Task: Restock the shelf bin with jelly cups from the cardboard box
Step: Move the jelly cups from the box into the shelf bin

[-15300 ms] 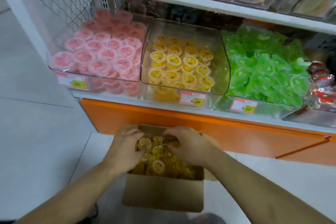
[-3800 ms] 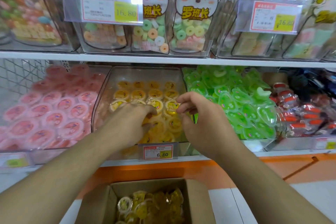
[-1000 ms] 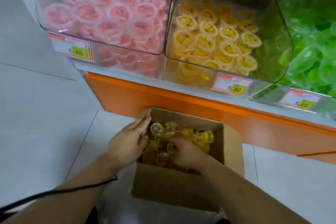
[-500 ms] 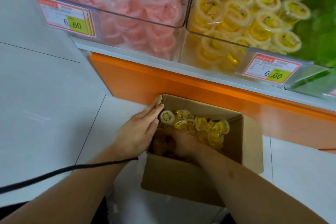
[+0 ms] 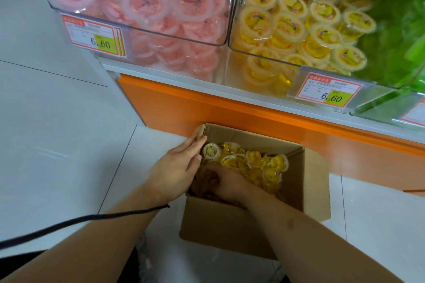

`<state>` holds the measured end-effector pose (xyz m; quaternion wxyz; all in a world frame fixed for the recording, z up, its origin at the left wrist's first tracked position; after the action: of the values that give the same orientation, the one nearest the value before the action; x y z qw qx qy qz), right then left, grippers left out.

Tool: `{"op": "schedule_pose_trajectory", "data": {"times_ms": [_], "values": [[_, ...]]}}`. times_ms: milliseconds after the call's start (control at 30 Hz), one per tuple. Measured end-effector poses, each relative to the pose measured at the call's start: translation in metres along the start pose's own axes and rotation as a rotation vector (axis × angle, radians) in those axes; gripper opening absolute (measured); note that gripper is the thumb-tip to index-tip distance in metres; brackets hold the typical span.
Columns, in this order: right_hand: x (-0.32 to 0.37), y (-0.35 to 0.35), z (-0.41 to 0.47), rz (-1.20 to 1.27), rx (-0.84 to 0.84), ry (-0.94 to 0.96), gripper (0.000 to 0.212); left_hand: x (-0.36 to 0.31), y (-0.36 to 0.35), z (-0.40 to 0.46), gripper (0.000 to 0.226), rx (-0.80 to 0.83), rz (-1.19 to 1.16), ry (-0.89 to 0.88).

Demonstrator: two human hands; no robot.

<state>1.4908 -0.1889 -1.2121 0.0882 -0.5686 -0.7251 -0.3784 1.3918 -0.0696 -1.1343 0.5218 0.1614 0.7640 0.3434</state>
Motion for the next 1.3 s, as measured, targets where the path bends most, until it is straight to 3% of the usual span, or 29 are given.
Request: {"op": "schedule_pose_trajectory", "data": {"times_ms": [300,433,500,600,800,933,1100,1300], "values": [[0.006,0.025,-0.022,0.146,-0.114,-0.027,0.022,-0.008,0.017,-0.002,0.051,0.051,0.072,0.04],[0.023,0.061,-0.058,0.189,-0.12,-0.058,0.016,-0.035,0.041,0.0,0.044,0.02,0.19,-0.045],[0.036,0.085,-0.083,0.215,-0.171,-0.054,0.014,-0.06,0.049,-0.001,0.039,0.072,0.118,-0.083],[0.059,0.117,-0.122,0.282,-0.23,0.002,0.015,-0.096,0.06,-0.006,0.053,0.131,-0.008,-0.07],[0.093,0.169,-0.199,0.42,-0.34,0.085,0.013,-0.163,0.103,-0.012,0.029,-0.08,-0.164,-0.115],[0.112,0.204,-0.253,0.589,-0.429,0.155,0.013,-0.21,0.134,-0.016,0.036,-0.104,-0.381,-0.166],[0.11,0.224,-0.284,0.748,-0.398,0.151,0.018,-0.245,0.161,-0.027,0.043,-0.057,-0.633,-0.19],[0.104,0.243,-0.275,0.944,-0.341,0.152,0.018,-0.256,0.157,-0.006,0.029,0.004,-0.985,-0.116]]}}
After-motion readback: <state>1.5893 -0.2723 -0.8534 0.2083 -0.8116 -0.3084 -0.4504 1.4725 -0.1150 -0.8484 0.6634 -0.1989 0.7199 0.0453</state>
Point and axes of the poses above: each hand's wrist, its own z-axis towards the middle knuckle, its own y-axis out of the back of the hand, x = y × z, the point moved 6 cm from there along z, towards the middle knuckle, and after that the axes turned 8 degrees about -y, right-handed, at the moved point
